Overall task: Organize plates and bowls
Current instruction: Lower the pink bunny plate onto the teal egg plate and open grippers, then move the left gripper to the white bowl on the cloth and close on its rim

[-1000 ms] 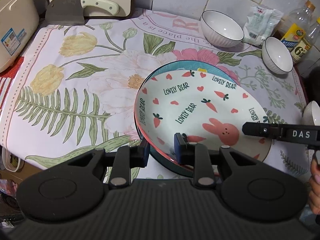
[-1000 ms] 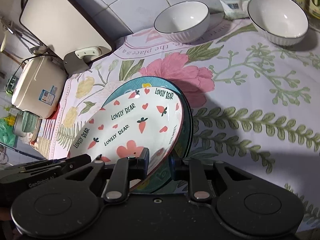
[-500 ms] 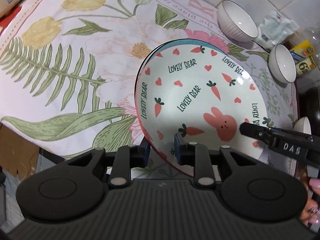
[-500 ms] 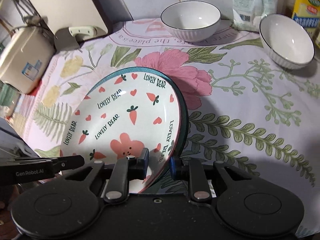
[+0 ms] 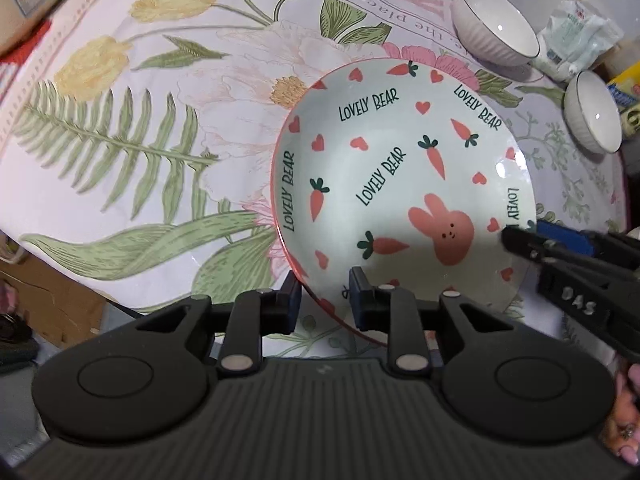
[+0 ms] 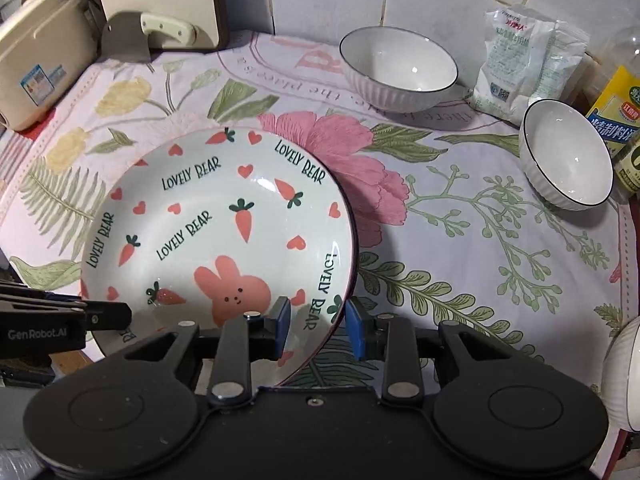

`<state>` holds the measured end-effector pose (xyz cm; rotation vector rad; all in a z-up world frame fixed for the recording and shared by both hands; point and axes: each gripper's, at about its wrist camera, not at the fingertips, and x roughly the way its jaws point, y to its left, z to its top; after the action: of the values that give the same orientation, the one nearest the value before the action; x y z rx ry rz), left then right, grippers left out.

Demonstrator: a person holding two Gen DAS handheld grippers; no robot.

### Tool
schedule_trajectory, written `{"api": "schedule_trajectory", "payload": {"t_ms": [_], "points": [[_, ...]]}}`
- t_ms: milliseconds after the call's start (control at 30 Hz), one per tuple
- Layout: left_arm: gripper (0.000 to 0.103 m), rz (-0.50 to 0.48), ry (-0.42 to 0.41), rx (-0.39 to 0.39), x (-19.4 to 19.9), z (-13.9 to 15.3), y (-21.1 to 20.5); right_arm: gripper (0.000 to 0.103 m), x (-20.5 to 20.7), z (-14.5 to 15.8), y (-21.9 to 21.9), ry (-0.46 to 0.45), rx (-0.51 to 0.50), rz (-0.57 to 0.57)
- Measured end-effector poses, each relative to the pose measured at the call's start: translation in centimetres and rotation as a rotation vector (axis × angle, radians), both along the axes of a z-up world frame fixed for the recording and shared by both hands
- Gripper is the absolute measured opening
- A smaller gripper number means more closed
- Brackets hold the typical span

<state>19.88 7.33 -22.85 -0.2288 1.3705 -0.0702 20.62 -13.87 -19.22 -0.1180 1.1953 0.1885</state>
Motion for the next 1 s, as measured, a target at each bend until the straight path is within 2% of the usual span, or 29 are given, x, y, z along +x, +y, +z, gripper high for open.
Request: {"api": "schedule_trajectory", "payload": {"t_ms": [67,133,233,333,467,633,667,700,867,1000], "points": [[0.024,-0.039,-0.034,0.082,-0.2,1.0,-0.9,0.036,-0.5,0.6,-0.5,-0.032,0.030,-0.012],[0.026,-0.068,-0.060,0.130,-0.5,2.1,-1.5,0.036,-1.4,1.3,-1.2,-0.061,0.074,-0.020],[0.027,-0.080,-0.068,0.121,-0.9,3.7,-1.9,0.038,-2.9,2.5,-2.0,-0.114,0.112,-0.008],[0.032,-0.104,-0.079,0.129,-1.7,5.3,-3.0,0.042,-4.6,4.0,-2.9,-0.177,0.117,0.015],[0.038,-0.140,-0.091,0.141,-3.3,7.3,-4.7,0.044,-6.5,5.9,-4.9,-0.216,0.154,0.009],[0.041,-0.176,-0.133,0.133,-5.3,10.1,-6.9,0.052,-9.0,8.7,-7.3,-0.299,0.162,0.012],[0.041,-0.183,-0.144,0.132,-5.7,10.7,-7.4,0.057,-9.5,9.2,-7.8,-0.312,0.165,0.011],[0.041,-0.190,-0.153,0.131,-6.1,11.2,-7.8,0.062,-10.0,9.7,-8.3,-0.325,0.163,0.011],[0.048,-0.234,-0.205,0.123,-7.8,13.8,-10.4,0.071,-12.7,12.0,-10.6,-0.390,0.125,0.018],[0.051,-0.280,-0.224,0.100,-9.0,15.3,-12.5,0.074,-15.0,13.3,-12.3,-0.425,0.092,0.016]]}}
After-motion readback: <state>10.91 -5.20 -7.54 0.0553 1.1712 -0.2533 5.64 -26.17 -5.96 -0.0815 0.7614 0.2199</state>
